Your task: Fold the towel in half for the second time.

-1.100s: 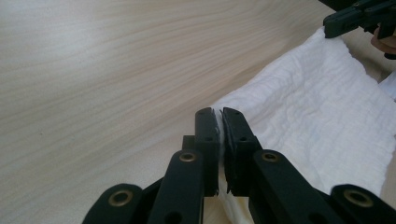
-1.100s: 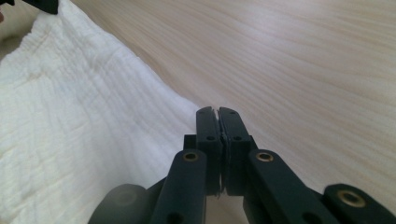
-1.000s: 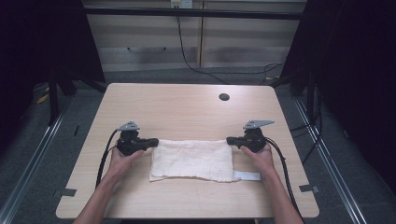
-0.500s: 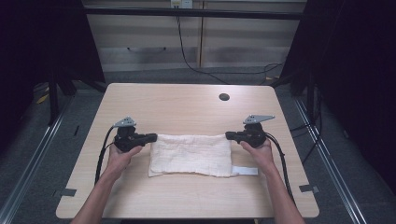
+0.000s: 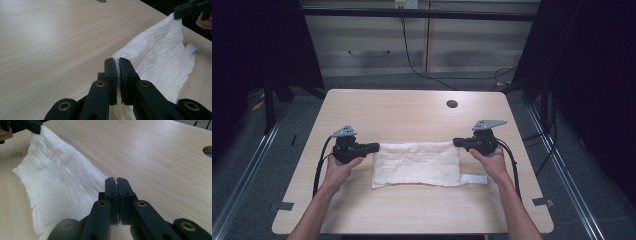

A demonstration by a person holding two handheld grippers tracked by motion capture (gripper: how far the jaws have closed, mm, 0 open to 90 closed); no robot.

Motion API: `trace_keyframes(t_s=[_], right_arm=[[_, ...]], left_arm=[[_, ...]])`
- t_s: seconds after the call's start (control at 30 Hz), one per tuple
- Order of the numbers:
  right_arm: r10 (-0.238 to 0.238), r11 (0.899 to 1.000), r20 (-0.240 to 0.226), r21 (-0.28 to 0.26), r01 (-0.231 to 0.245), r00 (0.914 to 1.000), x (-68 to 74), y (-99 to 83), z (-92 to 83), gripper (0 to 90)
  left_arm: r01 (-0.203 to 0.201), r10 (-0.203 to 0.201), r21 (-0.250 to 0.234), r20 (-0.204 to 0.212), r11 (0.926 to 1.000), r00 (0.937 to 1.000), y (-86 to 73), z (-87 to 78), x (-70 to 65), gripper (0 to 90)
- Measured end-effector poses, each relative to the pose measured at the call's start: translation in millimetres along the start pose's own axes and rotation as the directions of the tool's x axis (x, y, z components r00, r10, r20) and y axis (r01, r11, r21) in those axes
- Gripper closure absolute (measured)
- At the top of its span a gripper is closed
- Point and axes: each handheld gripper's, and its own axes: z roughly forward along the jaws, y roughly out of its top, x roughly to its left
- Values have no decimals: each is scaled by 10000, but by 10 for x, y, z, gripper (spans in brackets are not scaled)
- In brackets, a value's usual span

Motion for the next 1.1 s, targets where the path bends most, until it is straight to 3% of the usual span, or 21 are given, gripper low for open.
trace_keyframes(t_s=[0.33, 0.73, 0.97, 1.1], right_arm=[[-619, 9981, -285, -99, 616, 9977, 194, 65, -165, 882], [-1001, 9944, -603, -386, 979, 9931, 409, 10, -303, 882], [-1291, 9916, -709, -195, 1280, 9891, 535, -88, -327, 882], [-1229, 9924, -912, -105, 1225, 9882, 576, -154, -306, 882]], left_arm=[[-364, 365, 73, -126, 9993, 9993, -23, -131, -106, 856], [-70, 71, 8, -583, 10000, 9983, -51, -122, -83, 859], [159, -167, -133, -647, 9998, 9978, -50, -107, -66, 858], [282, -291, -138, -663, 9995, 9974, -52, -101, -44, 858]])
